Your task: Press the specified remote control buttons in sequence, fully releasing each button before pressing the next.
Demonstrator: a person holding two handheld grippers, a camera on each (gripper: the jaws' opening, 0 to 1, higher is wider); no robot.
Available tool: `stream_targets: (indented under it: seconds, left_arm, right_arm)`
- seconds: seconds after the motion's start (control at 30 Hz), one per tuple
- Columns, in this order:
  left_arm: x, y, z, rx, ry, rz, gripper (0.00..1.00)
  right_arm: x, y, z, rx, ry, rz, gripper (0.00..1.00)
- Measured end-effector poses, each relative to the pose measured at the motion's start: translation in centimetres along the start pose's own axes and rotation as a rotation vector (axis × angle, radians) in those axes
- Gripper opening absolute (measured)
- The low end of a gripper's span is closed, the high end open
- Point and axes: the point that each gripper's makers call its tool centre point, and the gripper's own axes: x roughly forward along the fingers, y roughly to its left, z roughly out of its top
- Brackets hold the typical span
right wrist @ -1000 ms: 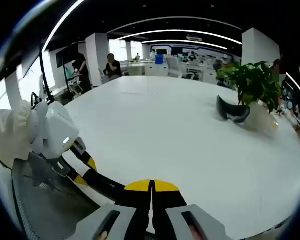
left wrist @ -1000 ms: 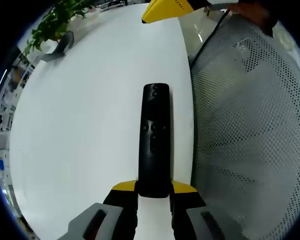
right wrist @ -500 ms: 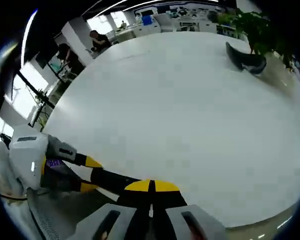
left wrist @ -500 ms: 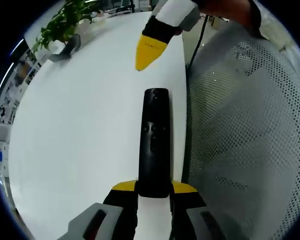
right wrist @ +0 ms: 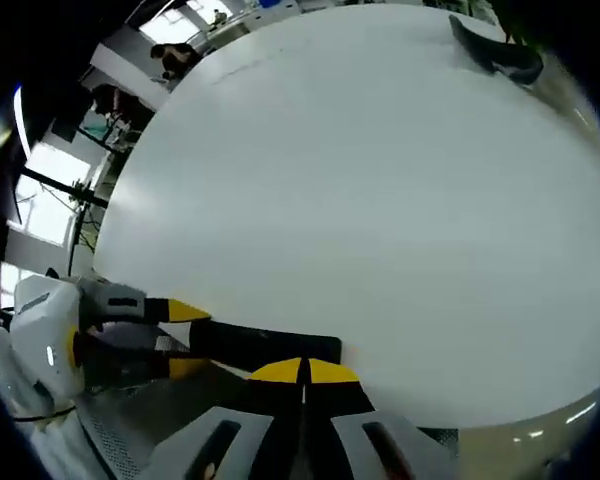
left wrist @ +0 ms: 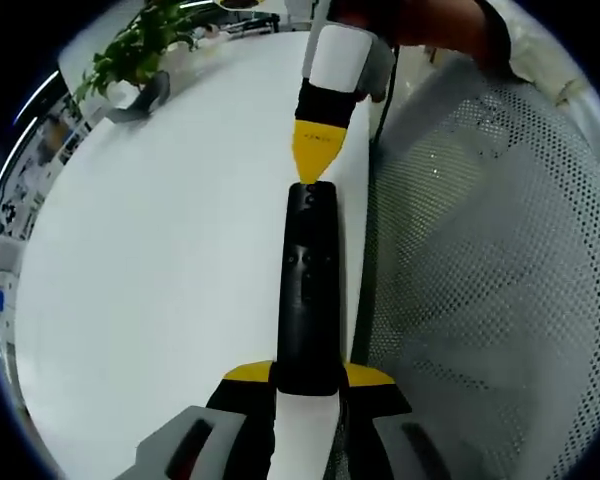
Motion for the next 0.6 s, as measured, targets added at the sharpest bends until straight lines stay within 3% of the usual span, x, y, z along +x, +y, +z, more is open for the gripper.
stream_targets:
  seconds: [0.6]
  left_arm:
    - [-0.15,-0.08,0.0,-0.039,-0.096,0.018,0.24]
  right_arm:
    - [0.83,-0.82,-0.49,0.005,0.009,-0.023,0.0]
